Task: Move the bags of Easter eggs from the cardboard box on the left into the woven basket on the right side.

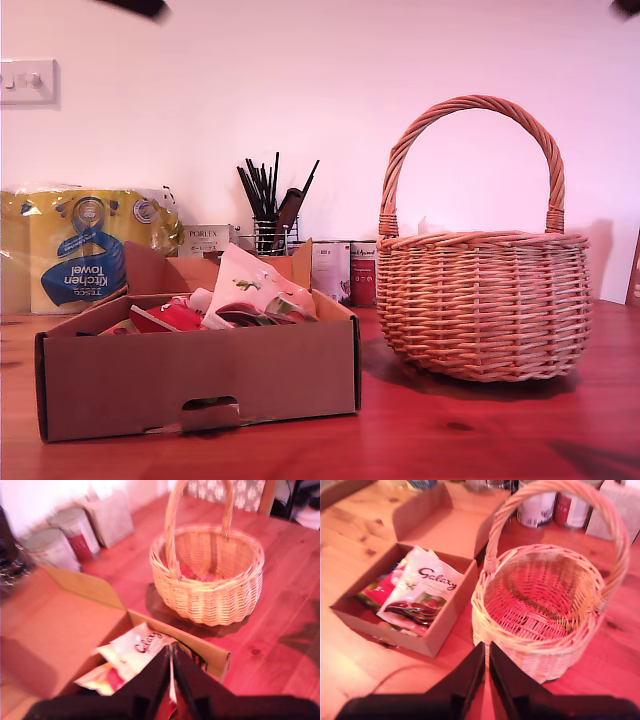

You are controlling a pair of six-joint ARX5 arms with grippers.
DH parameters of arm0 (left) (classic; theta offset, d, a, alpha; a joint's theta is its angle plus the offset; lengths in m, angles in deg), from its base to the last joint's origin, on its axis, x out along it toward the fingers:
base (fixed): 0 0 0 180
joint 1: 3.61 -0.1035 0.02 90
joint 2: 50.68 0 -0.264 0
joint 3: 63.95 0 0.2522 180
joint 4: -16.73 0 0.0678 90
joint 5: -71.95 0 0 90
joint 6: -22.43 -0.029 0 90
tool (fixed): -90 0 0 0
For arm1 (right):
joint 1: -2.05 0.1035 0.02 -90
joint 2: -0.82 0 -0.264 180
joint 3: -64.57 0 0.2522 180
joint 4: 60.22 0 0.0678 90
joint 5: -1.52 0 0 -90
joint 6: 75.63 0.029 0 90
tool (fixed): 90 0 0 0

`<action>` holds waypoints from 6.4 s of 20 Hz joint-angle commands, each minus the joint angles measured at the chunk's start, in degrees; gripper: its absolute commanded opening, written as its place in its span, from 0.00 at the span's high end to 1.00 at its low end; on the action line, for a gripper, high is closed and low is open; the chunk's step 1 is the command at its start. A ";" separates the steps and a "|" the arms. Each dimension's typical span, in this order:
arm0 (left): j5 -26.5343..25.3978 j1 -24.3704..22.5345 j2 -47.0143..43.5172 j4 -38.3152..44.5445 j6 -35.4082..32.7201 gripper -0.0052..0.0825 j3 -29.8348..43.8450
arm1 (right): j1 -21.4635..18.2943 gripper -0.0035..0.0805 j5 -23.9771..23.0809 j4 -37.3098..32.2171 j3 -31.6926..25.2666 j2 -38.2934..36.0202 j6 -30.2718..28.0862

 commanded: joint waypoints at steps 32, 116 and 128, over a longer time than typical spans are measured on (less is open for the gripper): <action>12.55 -8.50 45.83 25.79 -4.76 0.17 -3.10 | 2.54 0.97 5.11 -3.65 0.72 6.27 -4.02; -7.04 18.18 45.00 22.27 0.72 0.96 -20.44 | 2.51 0.97 4.48 3.58 1.03 2.34 -6.03; 3.28 1.42 18.12 19.65 1.36 0.96 6.12 | 2.51 0.97 6.54 5.40 1.01 2.40 -7.87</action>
